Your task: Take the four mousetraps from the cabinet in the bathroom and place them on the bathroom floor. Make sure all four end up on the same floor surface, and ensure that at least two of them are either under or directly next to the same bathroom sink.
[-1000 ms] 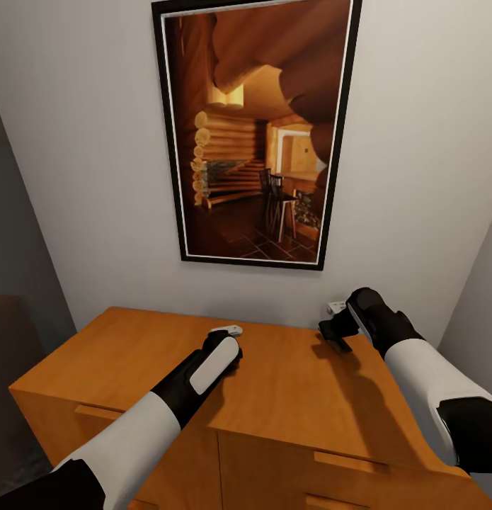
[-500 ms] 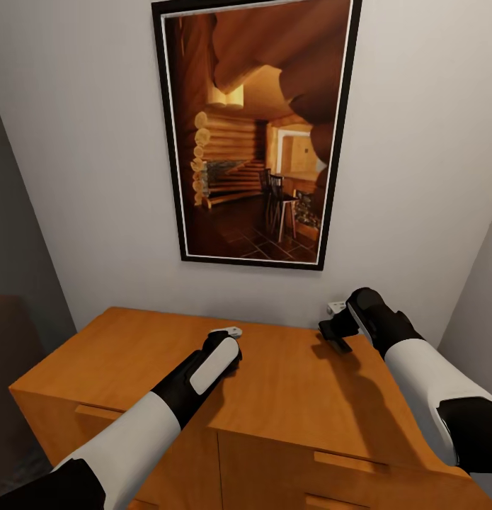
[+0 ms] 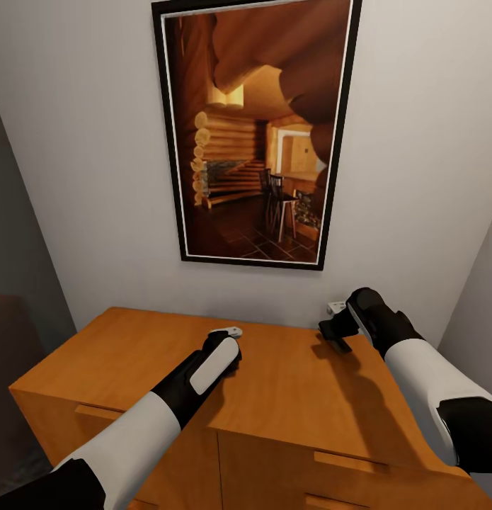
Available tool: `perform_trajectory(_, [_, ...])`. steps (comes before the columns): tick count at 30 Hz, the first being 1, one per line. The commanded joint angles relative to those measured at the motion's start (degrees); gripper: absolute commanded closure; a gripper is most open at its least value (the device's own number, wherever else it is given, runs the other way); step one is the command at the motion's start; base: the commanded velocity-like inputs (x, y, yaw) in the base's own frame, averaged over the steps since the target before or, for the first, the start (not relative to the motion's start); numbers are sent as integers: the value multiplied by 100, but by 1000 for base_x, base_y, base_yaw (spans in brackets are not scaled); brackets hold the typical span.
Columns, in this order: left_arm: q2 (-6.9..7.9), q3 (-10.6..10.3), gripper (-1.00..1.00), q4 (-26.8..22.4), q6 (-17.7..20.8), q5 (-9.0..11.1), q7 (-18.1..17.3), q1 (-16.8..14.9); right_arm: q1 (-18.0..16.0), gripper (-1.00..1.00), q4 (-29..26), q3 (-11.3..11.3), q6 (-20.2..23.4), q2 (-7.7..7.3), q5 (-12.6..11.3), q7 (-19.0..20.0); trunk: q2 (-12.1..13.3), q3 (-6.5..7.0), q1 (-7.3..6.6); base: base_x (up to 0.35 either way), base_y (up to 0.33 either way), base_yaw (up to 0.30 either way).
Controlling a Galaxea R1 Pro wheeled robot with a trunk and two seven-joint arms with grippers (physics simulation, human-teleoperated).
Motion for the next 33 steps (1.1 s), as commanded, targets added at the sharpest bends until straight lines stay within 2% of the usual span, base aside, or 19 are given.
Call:
perform_trajectory(1, [0, -9, 100, 167, 67, 15, 50, -5, -4, 100, -8, 26, 13, -6, 52, 59, -4, -8, 1, 0, 0, 0])
perform_trajectory(12, [0, -9, 100, 170, 150, 7, 61, -5, -4, 100, -8, 27, 13, -6, 60, 67, -4, -8, 1, 0, 0, 0])
perform_trajectory(21, [0, -23, 100, 54, 165, -91, 75, -5, -4, 100, -8, 27, 13, -6, 60, 61, -4, -8, 1, 0, 0, 0])
perform_trajectory(23, [0, -10, 100, -239, 190, -161, 86, -5, -4, 100, -8, 27, 13, -6, 64, 60, -4, -8, 1, 0, 0, 0])
perform_trajectory(28, [0, 89, 100, -964, 634, -623, 259, -5, -4, 100, -8, 27, 13, 1, 61, 53, -4, -8, 1, 0, 0, 0])
perform_trajectory(31, [0, 315, 100, -1334, 744, -819, 364, -5, -4, 100, -8, 27, 13, 2, 61, 42, -4, -8, 1, 0, 0, 0])
perform_trajectory(33, [0, 601, 100, -1575, 840, -890, 393, -5, -4, 100, -8, 23, 13, 2, 62, 36, -4, -8, 1, 0, 0, 0])
